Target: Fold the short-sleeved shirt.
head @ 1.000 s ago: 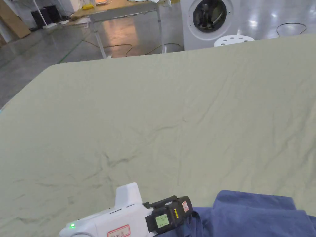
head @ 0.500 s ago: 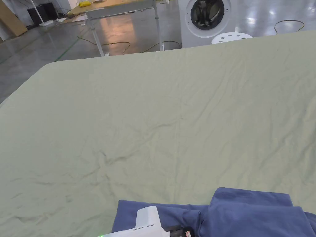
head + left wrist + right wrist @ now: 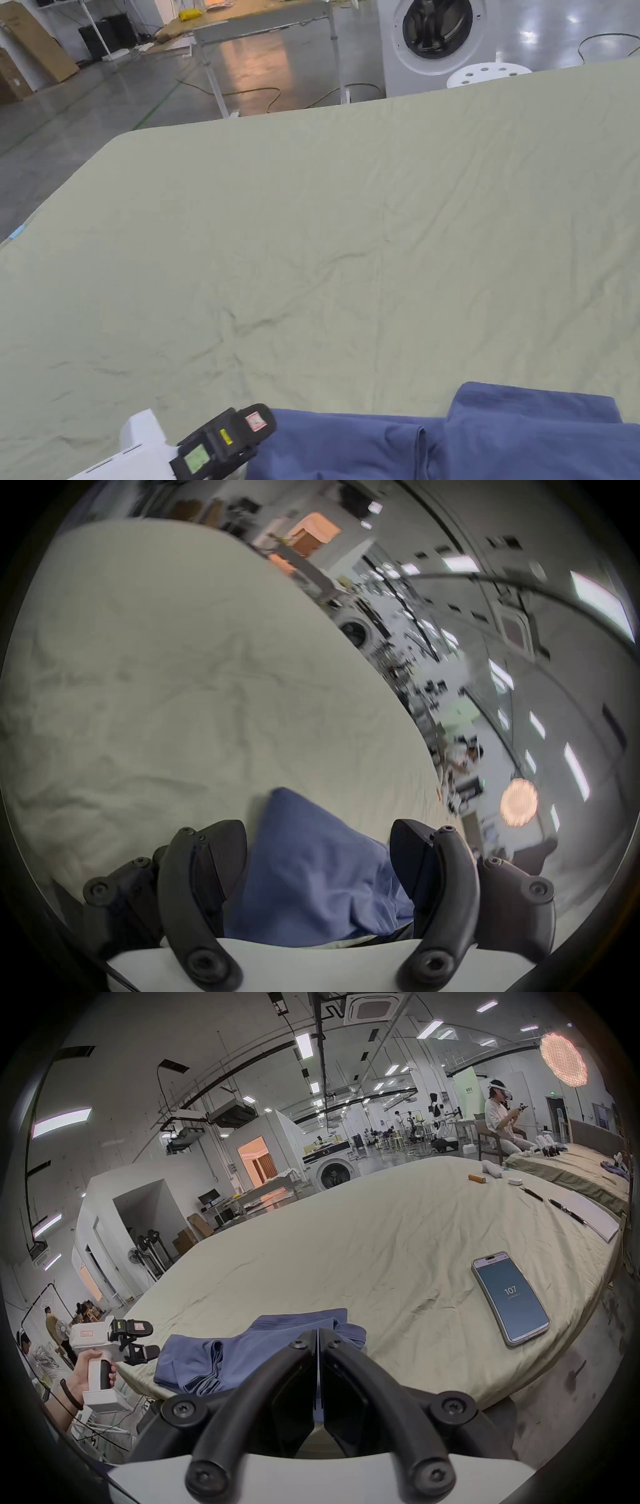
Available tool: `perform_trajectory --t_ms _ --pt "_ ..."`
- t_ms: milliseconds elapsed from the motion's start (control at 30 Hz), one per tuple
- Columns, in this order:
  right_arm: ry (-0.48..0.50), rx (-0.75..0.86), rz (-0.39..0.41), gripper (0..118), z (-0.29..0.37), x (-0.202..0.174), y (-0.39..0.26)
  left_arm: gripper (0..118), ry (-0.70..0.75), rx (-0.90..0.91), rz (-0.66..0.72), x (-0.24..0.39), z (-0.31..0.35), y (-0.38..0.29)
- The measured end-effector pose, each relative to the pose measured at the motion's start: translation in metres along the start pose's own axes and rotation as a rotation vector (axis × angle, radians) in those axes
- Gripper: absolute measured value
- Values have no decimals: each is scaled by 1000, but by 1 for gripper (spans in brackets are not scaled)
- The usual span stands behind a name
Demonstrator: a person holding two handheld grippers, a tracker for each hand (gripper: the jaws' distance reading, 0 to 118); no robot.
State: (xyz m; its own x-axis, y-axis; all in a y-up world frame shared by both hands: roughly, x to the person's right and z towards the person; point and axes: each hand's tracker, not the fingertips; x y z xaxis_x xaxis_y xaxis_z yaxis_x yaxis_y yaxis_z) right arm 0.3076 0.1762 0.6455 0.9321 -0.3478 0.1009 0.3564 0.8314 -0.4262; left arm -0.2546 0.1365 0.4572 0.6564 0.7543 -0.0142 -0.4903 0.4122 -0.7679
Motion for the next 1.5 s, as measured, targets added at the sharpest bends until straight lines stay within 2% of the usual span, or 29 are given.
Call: perform_trajectory --t_ms 67,100,167,200,233,267,333,400,500,700,800,933,1033,1233,1267,1367,1400,1433,1467,1500 --pt "6 -4 -1 0 -1 -1 0 85 -5 -33 77 -20 -9 -2" --pt "6 -5 -2 0 -1 -2 0 80 -1 -45 117 -27 -15 -6" --pt "6 -9 1 0 -1 -3 0 76 -78 -38 187 -40 -26 -17" --pt "3 -12 2 0 -1 -4 0 61 -114 -43 244 -41 -33 -22" --pt "1 -13 3 0 -1 -4 -1 38 -99 -64 290 -41 -39 -24" --pt "3 -15 3 0 0 -4 -1 19 -70 -62 276 -38 -43 -27" --pt "8 -18 6 0 1 -4 0 11 -70 -40 234 -34 -39 -30" --pt "0 -20 16 0 2 -4 1 6 -99 -12 250 -34 -26 -24" --pt "6 -23 -2 0 -1 -1 2 5 -117 33 246 -22 -2 -16" --pt "24 -20 -6 0 -6 -4 3 5 -9 143 27 25 66 20" --pt "30 -25 3 0 -8 -5 3 5 -44 134 -27 51 74 22" --pt "36 -24 2 0 -7 -7 2 5 -177 -1 -137 112 30 -10" --pt "21 -22 19 0 -2 -9 3 5 -265 -117 -198 133 -21 -34" --pt "-19 -16 28 0 18 5 -5 7 -175 -278 -350 185 -104 -80" --pt "-25 -17 20 0 20 8 -7 14 -169 -299 -347 189 -110 -81" --pt "-47 -19 -1 0 25 16 -14 68 -243 -246 -327 189 -106 -78" --pt "-54 -20 -10 0 27 19 -16 72 -265 -215 -314 184 -97 -71" --pt "-58 -23 -18 0 27 22 -18 62 -279 -218 -312 181 -94 -67" --pt "-63 -25 -27 0 27 26 -21 46 -263 -221 -317 178 -92 -64" --pt "-64 -25 -35 0 27 28 -22 24 -238 -219 -318 176 -93 -63"
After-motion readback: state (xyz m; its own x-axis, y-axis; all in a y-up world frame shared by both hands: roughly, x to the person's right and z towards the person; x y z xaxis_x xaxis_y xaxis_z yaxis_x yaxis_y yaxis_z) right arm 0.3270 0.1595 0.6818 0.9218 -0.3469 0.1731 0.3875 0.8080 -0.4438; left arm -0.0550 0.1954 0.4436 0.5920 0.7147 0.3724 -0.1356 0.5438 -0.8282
